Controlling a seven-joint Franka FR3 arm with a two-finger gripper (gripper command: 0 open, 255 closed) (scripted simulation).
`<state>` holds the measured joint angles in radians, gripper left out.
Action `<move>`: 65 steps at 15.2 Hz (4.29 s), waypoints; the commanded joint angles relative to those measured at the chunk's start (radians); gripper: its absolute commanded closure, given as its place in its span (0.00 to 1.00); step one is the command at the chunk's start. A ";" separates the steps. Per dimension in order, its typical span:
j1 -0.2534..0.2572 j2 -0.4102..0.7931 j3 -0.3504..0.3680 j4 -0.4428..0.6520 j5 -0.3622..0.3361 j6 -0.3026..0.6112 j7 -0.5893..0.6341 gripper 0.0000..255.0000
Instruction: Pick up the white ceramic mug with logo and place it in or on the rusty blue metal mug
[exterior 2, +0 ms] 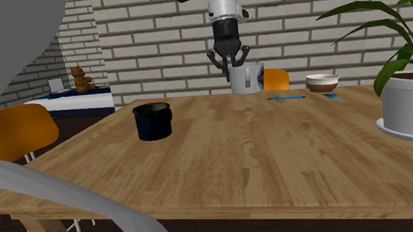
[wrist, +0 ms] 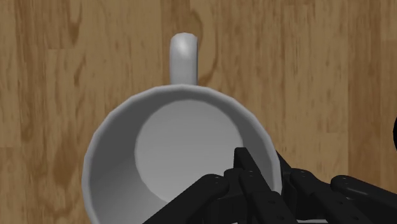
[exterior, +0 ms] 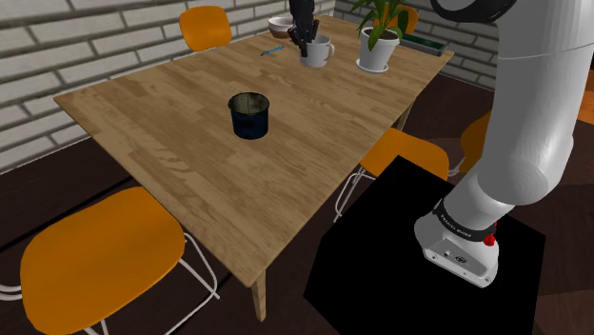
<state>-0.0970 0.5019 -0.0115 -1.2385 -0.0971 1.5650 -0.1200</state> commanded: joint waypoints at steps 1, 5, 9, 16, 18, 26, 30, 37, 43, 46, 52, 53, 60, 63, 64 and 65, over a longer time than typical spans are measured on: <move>0.000 -0.002 0.000 0.025 0.000 -0.027 -0.004 1.00; 0.000 0.008 -0.001 0.095 0.000 -0.086 -0.009 1.00; 0.030 -0.006 0.010 0.096 0.001 -0.105 0.029 1.00; 0.133 -0.034 0.052 0.064 0.009 -0.114 0.171 1.00; 0.163 -0.031 0.064 0.072 0.011 -0.122 0.212 1.00; 0.287 0.031 0.110 0.181 0.017 -0.178 0.372 1.00; 0.355 0.102 0.128 0.303 0.016 -0.231 0.449 1.00; 0.359 0.080 0.132 0.184 0.019 -0.135 0.466 1.00; 0.353 0.063 0.132 0.076 0.020 -0.044 0.468 1.00; 0.351 0.061 0.132 0.021 0.020 0.008 0.470 1.00; 0.351 0.061 0.132 0.021 0.020 0.008 0.470 1.00; 0.351 0.061 0.132 0.021 0.020 0.008 0.470 1.00; 0.351 0.061 0.132 0.021 0.020 0.008 0.470 0.00; 0.362 0.114 0.131 0.207 0.016 -0.124 0.467 0.00; 0.366 0.136 0.131 0.269 0.014 -0.165 0.466 0.00; 0.366 0.136 0.131 0.269 0.014 -0.165 0.466 0.00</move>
<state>0.2665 0.6254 0.1195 -1.0029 -0.0815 1.4231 0.3460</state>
